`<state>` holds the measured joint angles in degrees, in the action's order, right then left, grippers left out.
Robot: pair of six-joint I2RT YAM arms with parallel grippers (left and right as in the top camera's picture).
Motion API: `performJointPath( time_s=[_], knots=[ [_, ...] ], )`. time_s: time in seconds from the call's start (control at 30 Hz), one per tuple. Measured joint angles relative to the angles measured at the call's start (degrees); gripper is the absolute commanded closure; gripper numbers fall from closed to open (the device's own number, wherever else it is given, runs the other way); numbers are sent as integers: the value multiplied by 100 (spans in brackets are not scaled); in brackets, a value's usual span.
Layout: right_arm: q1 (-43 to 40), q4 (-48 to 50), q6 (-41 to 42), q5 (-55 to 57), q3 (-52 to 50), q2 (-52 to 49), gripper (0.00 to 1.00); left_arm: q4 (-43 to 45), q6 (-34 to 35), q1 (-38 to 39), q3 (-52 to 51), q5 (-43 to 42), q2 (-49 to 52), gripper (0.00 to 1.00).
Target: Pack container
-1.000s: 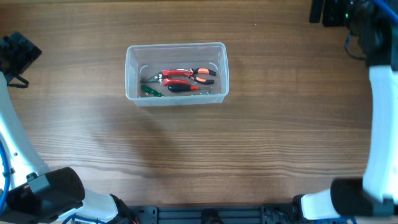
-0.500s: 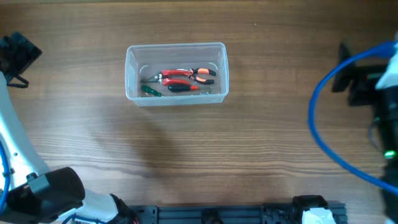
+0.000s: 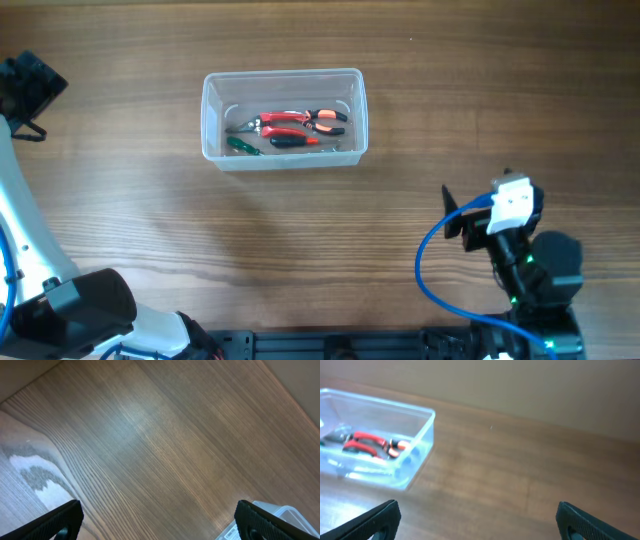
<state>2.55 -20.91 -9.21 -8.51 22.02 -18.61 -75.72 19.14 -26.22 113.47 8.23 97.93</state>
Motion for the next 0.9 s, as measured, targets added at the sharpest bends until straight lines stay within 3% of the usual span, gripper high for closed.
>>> performJointPath(
  time_s=[0.47,0.9],
  knots=[
    [0,31,623,-59,-1325,1593,0,0,2,0,0,0,0,0],
    [0,42,979,-72,-1482,1744,0,-2,0,0,0,0,0,0]
  ],
)
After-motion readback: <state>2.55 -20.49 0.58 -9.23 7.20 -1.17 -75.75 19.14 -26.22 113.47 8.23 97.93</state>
